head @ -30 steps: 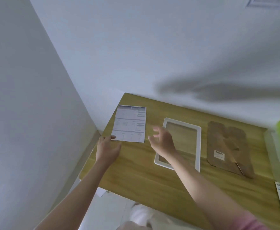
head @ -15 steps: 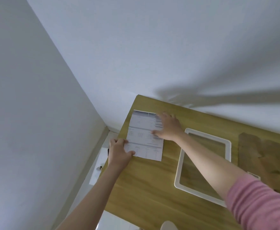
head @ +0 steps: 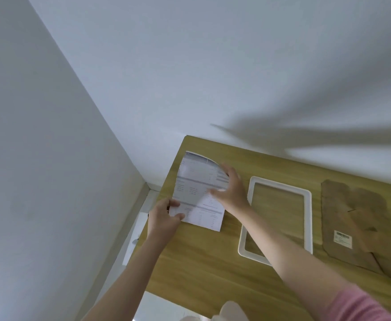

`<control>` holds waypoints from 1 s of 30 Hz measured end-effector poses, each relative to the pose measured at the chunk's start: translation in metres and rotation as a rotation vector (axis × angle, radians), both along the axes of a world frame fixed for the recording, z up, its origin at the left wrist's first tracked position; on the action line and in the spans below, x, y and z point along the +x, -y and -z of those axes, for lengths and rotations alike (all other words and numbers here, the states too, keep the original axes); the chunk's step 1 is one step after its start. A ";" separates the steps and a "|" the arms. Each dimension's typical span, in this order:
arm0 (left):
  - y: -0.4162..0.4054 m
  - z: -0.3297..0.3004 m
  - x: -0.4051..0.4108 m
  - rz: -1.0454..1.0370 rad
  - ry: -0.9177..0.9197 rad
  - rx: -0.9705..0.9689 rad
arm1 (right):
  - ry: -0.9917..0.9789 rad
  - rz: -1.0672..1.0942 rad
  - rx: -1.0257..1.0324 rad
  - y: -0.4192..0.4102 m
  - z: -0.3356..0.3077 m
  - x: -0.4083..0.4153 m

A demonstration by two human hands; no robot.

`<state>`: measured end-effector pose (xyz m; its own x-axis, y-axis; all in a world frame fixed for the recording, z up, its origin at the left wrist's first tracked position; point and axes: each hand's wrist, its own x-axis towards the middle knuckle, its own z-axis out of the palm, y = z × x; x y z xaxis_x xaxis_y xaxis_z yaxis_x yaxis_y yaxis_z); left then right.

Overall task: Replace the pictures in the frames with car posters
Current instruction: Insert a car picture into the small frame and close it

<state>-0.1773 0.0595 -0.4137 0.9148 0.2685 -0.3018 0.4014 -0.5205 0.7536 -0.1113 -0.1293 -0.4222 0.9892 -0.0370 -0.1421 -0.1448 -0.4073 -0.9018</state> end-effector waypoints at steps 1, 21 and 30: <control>0.001 -0.003 -0.006 -0.011 0.011 -0.007 | 0.003 0.036 0.058 0.002 -0.002 -0.010; 0.132 0.000 -0.077 0.406 0.068 -0.031 | 0.073 0.410 -0.212 0.144 -0.011 -0.172; 0.146 0.004 -0.069 0.451 0.080 0.045 | 0.010 0.258 -0.253 0.166 -0.006 -0.160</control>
